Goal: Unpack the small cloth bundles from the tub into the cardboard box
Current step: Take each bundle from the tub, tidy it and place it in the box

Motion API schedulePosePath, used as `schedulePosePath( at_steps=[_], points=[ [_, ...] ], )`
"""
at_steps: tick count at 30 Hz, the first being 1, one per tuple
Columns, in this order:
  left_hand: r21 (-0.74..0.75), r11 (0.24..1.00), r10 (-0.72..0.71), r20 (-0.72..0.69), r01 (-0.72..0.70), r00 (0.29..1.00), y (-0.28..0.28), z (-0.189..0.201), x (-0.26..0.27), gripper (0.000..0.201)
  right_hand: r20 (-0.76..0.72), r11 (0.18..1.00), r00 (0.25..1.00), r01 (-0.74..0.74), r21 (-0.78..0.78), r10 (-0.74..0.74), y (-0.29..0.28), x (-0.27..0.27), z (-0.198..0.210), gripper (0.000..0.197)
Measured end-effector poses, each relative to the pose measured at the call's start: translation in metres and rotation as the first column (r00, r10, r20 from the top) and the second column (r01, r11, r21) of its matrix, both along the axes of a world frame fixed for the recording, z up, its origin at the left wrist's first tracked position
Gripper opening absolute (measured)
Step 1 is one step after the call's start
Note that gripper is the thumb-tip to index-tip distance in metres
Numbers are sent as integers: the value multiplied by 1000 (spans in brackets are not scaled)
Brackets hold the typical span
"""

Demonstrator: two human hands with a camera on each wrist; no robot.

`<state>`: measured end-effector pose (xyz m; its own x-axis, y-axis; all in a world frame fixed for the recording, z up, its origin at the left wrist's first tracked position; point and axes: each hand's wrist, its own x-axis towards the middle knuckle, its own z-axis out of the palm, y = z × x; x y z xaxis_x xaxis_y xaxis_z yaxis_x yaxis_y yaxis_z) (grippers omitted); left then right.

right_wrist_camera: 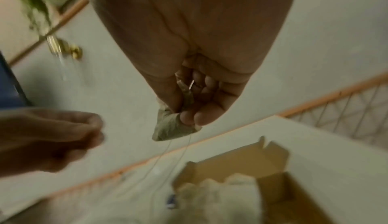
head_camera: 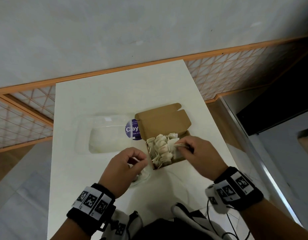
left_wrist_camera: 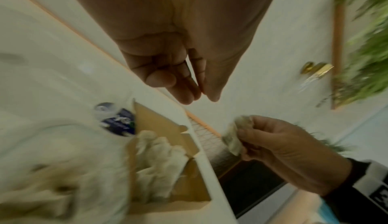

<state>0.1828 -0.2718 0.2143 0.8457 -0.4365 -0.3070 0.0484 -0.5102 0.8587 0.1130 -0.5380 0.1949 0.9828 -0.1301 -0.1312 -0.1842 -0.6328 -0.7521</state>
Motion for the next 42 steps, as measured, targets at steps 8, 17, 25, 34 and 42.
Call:
schedulePosePath(
  at_steps=[8, 17, 25, 34, 42],
  points=[
    [357, 934, -10, -62, 32, 998, 39, -58, 8, 7, -267, 970, 963, -98, -223, 36, -37, 35, -84, 12],
    [425, 903, -28, -85, 61, 996, 46, -79, 2, 6, -445, 972, 895, -120, -203, 17, -14, 57, -129, 17],
    [459, 885, -60, -56, 80, 997, 48, -89, 2, 5, -298, 977, 933, 172, -124, -202, -8, 50, -127, 25],
    [584, 812, 4, -20, 8, 1000, 64, -107, -7, 28, -162, 1000, 987, -4, -25, 0, 47, 19, -65, 3],
    [473, 880, 27, -134, 40, 991, 53, -115, -8, 46, -340, 838, 798, -544, -53, 497, 140, 52, -94, 30]
  ],
)
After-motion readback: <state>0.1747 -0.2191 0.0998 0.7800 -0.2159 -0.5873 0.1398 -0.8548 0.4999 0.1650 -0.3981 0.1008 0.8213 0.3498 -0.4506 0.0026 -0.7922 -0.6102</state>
